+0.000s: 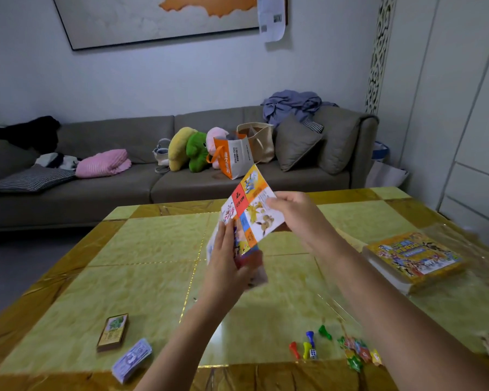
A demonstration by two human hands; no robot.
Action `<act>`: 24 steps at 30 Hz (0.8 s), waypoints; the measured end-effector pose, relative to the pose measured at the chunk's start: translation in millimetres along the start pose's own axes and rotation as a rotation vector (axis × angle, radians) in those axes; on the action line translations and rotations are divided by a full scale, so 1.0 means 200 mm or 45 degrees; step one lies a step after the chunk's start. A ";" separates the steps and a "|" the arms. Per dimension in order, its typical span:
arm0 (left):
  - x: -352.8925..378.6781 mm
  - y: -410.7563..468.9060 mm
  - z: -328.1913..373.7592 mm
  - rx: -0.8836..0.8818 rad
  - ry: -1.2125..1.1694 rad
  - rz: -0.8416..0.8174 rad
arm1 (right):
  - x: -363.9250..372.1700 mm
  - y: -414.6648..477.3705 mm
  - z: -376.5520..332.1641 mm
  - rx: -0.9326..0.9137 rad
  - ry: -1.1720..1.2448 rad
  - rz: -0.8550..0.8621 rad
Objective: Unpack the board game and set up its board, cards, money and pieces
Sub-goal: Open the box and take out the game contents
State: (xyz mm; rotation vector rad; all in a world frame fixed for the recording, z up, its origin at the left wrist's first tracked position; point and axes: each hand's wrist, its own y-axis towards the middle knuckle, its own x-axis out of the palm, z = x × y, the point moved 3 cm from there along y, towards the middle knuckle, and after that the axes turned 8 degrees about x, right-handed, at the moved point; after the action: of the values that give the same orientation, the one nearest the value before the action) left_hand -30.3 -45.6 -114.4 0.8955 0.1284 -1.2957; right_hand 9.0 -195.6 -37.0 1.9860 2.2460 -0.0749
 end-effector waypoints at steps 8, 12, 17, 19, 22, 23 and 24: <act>-0.16 0.05 0.06 -0.335 -0.946 0.296 | 0.01 0.00 0.01 -0.172 -0.581 -0.073; -0.19 0.04 0.05 -0.390 -1.090 0.325 | 0.02 0.04 0.16 -0.005 -0.721 -0.103; -0.22 0.05 0.01 -0.455 -1.185 0.370 | 0.03 0.10 0.28 0.096 -0.782 -0.110; -0.23 0.07 -0.01 -0.508 -1.304 0.403 | 0.04 0.11 0.28 0.052 -0.694 -0.072; -0.21 0.11 -0.09 -0.609 -1.449 0.519 | 0.08 0.03 0.25 -0.368 -0.760 0.230; -0.21 0.09 -0.13 -0.645 -1.468 0.565 | 0.14 -0.04 0.27 -0.559 -0.774 0.220; -0.20 0.07 -0.18 -0.677 -1.479 0.589 | 0.20 -0.10 0.30 -0.702 -0.785 0.153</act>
State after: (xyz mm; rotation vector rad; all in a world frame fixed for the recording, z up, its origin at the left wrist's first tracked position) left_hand -16.7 7.7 -108.5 -0.3438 -0.5918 -1.0816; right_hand -11.9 -166.8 -103.8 1.5231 1.5447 -0.0401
